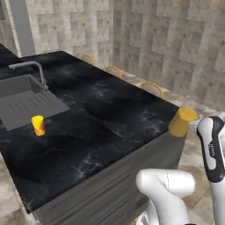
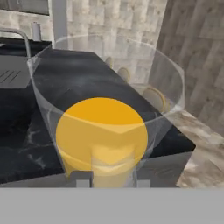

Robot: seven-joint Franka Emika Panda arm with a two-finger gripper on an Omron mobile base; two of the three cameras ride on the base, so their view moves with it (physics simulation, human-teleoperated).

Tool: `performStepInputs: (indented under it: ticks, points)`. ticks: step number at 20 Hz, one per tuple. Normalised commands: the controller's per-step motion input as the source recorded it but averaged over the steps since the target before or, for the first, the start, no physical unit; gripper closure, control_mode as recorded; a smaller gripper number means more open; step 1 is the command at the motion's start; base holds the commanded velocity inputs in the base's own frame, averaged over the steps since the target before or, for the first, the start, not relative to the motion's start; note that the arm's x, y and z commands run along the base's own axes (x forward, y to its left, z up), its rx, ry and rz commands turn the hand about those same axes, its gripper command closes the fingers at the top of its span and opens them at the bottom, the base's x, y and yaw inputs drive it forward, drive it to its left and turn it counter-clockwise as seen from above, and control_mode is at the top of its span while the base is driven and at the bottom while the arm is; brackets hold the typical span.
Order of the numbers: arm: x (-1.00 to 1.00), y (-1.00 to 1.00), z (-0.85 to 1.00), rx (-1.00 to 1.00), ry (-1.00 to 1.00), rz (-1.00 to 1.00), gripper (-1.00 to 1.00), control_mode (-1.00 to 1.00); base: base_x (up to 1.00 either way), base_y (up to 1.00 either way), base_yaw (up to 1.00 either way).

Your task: Place the pitcher and cup on the dining counter for serving.

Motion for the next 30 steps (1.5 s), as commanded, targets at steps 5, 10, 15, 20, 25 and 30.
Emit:
performStepInputs:
  ticks: [5, 10, 15, 20, 25, 30]
  points:
    - [0.4, 0.0, 0.13, 0.0, 0.08, 0.06, 1.0, -1.0, 0.54, -0.25, 0.33]
    - [1.0, 0.15, 0.38, -0.01, 0.26, 0.0, 1.0, -1.0, 0.0, 0.0, 0.0]
    - [1.0, 0.28, 0.05, -0.01, 0.18, 0.0, 1.0, -1.0, 0.0, 0.0, 0.0]
    - [0.96, 0.42, -0.26, 0.0, -0.04, -0.01, 1.0, -1.0, 0.0, 0.0, 0.0]
    - [0.76, 0.39, -0.47, 0.0, -0.19, -0.01, 1.0, -1.0, 0.0, 0.0, 0.0]
    - [0.97, 0.48, -0.36, 0.0, -0.15, -0.02, 1.0, -1.0, 0.0, 0.0, 0.0]
